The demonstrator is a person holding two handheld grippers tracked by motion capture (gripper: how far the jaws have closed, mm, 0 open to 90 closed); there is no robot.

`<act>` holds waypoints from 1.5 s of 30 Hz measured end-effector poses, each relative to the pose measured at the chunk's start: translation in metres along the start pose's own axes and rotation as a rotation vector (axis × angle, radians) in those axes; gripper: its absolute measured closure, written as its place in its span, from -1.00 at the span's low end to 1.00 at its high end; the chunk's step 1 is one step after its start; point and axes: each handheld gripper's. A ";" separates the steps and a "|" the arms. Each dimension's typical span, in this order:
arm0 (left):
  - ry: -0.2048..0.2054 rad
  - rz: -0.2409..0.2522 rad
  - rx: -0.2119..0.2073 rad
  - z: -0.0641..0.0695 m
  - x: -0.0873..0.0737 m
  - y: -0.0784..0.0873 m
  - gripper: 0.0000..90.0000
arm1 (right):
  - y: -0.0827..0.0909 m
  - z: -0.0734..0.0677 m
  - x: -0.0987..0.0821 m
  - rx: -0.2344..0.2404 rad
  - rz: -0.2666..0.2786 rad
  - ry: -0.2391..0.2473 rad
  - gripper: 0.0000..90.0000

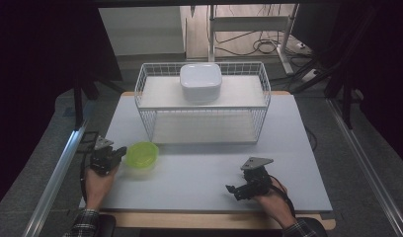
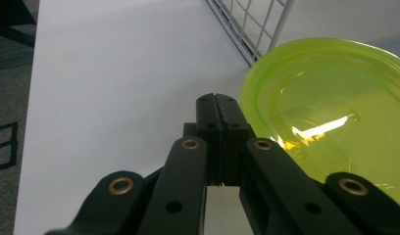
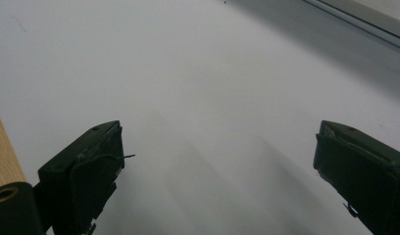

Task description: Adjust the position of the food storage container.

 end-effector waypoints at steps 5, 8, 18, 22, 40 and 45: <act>0.002 -0.005 -0.012 0.008 0.002 -0.002 1.00 | 0.000 0.000 0.000 -0.001 -0.002 0.001 -0.89; -0.009 -0.008 -0.025 0.017 0.003 -0.004 1.00 | 0.000 0.000 0.000 -0.003 -0.004 0.001 -0.89; -0.083 -0.027 -0.111 0.055 0.009 -0.010 1.00 | -0.002 0.000 -0.001 -0.006 -0.021 0.007 -0.89; -0.081 -0.012 -0.120 0.058 0.012 -0.008 0.95 | -0.001 0.000 -0.001 -0.011 -0.017 0.004 -0.89; -0.143 -0.179 -0.257 0.066 -0.004 -0.027 1.00 | 0.000 0.001 -0.001 -0.018 -0.016 0.012 -0.88; -0.172 -0.190 -0.282 0.080 -0.003 -0.031 1.00 | -0.001 0.000 -0.001 -0.019 -0.020 0.013 -0.88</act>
Point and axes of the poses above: each handheld gripper's, and its own axes: y roughly backward along the jaws, x roughly out of its top, z roughly to its right, and after that the axes turned 1 degree about -z, right-handed
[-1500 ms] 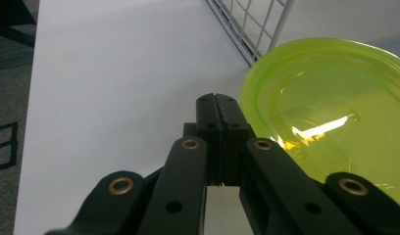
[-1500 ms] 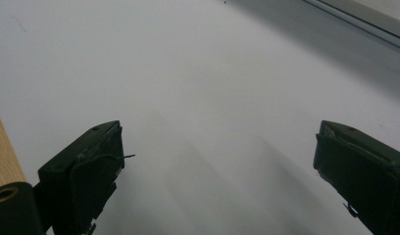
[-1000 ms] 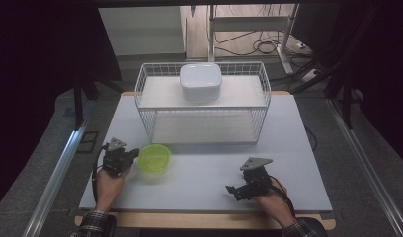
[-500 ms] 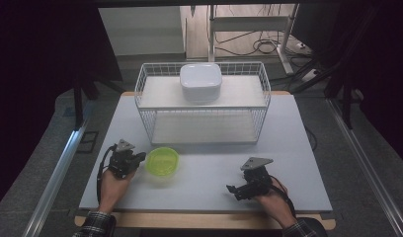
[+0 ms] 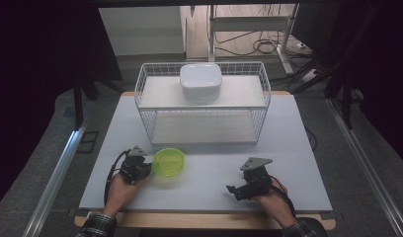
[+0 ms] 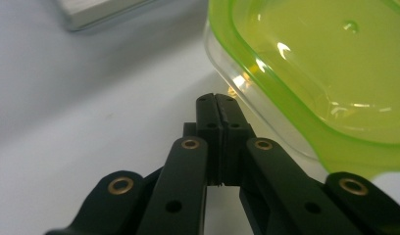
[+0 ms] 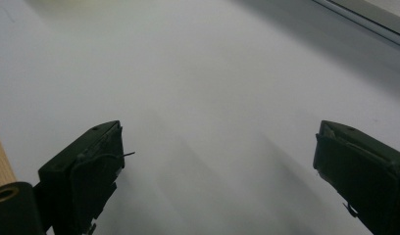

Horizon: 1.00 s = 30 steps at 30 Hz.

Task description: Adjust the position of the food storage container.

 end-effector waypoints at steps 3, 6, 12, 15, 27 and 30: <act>-0.019 -0.002 -0.013 0.007 0.003 -0.003 1.00 | 0.000 0.000 0.000 0.000 0.000 0.001 -0.88; -0.026 -0.002 -0.032 0.013 0.005 -0.006 1.00 | 0.000 0.000 0.000 0.000 -0.002 0.000 -0.88; -0.059 -0.010 -0.067 0.027 0.010 -0.013 1.00 | -0.001 0.000 0.000 0.000 -0.002 0.000 -0.88; -0.081 -0.012 -0.082 0.035 0.013 -0.016 0.99 | -0.001 -0.001 0.000 0.002 -0.003 0.001 -0.88; -0.143 -0.023 -0.132 0.064 0.020 -0.030 0.97 | -0.002 -0.001 0.000 0.008 -0.005 0.006 -0.89; -0.154 -0.025 -0.127 0.068 0.021 -0.030 0.96 | -0.002 -0.001 0.000 0.009 -0.005 0.005 -0.89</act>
Point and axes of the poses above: each handheld gripper's, and its own axes: y roughly backward along the jaws, x roughly out of its top, z roughly to its right, and after that the axes turned 1 degree about -z, right-handed
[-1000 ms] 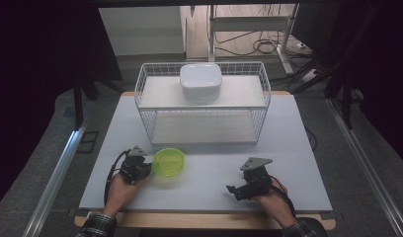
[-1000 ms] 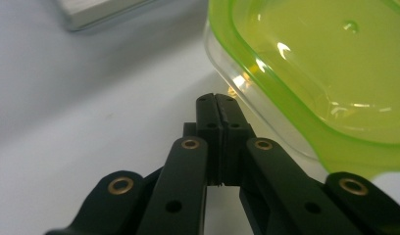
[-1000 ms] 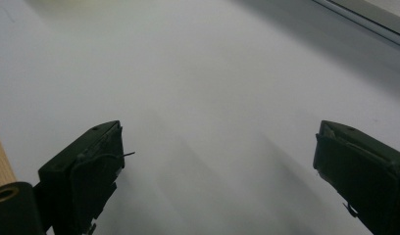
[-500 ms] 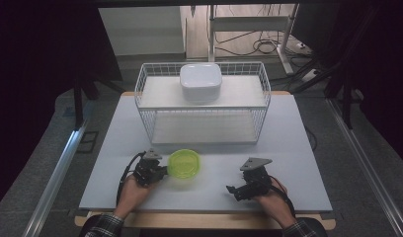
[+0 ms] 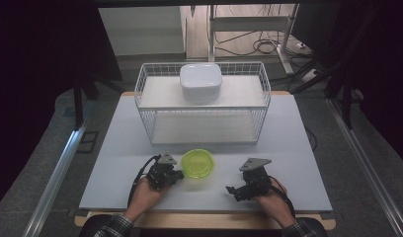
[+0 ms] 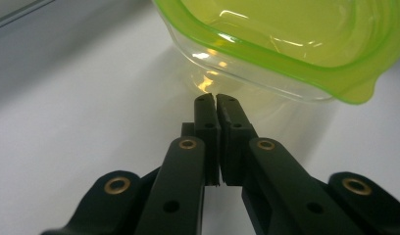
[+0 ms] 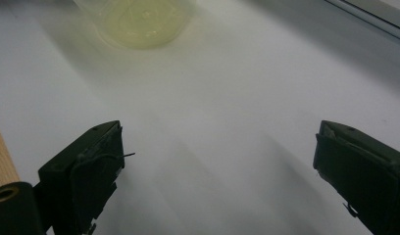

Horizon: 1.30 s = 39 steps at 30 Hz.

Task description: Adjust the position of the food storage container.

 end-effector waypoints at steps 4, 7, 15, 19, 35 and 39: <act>-0.003 0.011 0.023 -0.002 -0.001 0.005 0.81 | 0.000 0.000 0.000 0.002 0.001 -0.003 -0.88; -0.011 0.024 0.043 -0.005 -0.004 0.010 0.52 | 0.001 0.000 0.000 0.003 0.005 -0.003 -0.89; -0.063 0.055 0.091 0.002 -0.010 0.020 -0.15 | 0.002 0.001 0.000 0.003 0.012 -0.001 -0.88; -0.075 0.076 0.094 0.004 -0.015 0.027 -0.38 | 0.003 0.001 0.000 0.005 0.013 0.000 -0.89; -0.110 0.109 0.128 0.012 -0.037 0.051 -0.87 | 0.004 0.001 0.000 0.006 0.018 0.003 -0.89; -0.115 0.112 0.126 0.013 -0.042 0.052 -0.90 | 0.004 0.001 0.000 0.006 0.019 0.001 -0.89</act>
Point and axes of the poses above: each handheld gripper's, and its own axes: y roughly backward along the jaws, x roughly out of its top, z roughly to its right, and after that the axes turned 1 degree about -z, right-handed
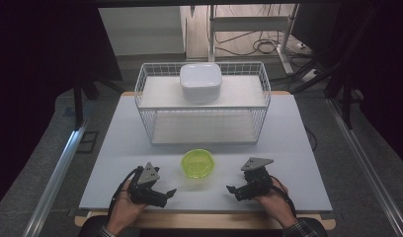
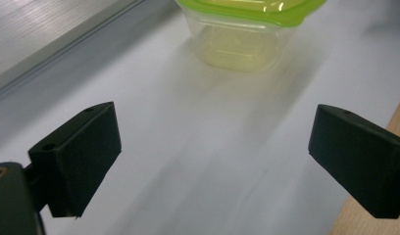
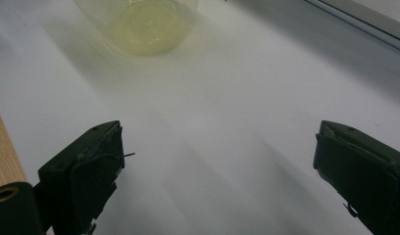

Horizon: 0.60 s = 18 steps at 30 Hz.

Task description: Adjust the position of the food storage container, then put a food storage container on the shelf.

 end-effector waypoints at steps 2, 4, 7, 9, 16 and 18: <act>0.006 0.002 -0.002 -0.001 -0.002 0.001 -0.90 | 0.000 0.000 0.000 0.003 -0.001 -0.003 -0.89; 0.012 0.003 -0.002 -0.002 -0.003 0.001 -0.91 | 0.000 0.000 0.000 0.006 0.000 -0.006 -0.89; 0.020 0.009 -0.008 -0.004 -0.004 0.000 -0.92 | 0.000 0.001 -0.001 0.008 0.004 -0.011 -0.89; 0.019 0.012 -0.008 -0.004 -0.005 0.000 -0.92 | 0.000 0.002 0.000 0.008 0.010 -0.015 -0.90; 0.013 0.022 -0.011 -0.006 -0.006 -0.001 -0.94 | 0.001 0.003 0.002 0.029 0.032 -0.031 -0.92; 0.018 0.029 -0.014 -0.006 -0.006 -0.001 -0.94 | 0.001 0.003 0.002 0.028 0.035 -0.031 -0.92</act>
Point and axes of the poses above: each handheld gripper's, and its own axes: y roughly backward along the jaws, x roughly out of its top, z roughly to its right, and after that the axes turned 1 degree about -z, right-handed
